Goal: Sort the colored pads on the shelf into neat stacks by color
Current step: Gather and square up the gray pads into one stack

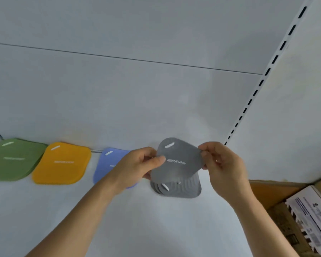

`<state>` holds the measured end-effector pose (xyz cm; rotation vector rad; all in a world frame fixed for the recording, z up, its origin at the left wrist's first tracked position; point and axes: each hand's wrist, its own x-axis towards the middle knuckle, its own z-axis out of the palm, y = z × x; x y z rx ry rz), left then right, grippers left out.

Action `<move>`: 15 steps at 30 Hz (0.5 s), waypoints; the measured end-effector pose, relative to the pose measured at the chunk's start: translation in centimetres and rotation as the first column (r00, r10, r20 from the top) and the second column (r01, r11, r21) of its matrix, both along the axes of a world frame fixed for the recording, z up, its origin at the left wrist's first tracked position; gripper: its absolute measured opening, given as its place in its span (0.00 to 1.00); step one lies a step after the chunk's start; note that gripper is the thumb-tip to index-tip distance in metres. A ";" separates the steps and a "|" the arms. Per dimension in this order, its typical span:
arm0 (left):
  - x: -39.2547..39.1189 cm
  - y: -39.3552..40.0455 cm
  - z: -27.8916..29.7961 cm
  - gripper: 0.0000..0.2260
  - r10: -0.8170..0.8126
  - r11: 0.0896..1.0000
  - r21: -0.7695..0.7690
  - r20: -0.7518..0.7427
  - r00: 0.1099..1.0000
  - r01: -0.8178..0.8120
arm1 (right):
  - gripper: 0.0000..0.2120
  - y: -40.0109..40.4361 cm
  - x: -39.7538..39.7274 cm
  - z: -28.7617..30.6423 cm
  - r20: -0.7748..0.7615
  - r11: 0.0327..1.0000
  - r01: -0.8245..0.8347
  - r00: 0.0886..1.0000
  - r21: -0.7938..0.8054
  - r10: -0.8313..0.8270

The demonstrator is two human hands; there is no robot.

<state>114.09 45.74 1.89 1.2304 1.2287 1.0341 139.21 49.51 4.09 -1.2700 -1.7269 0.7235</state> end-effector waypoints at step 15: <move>-3.4 -2.9 -1.6 0.12 0.459 0.877 0.115 0.084 0.885 -0.466 | 0.29 5.0 -0.9 -7.1 0.747 0.957 -0.273 0.614 -0.101 0.254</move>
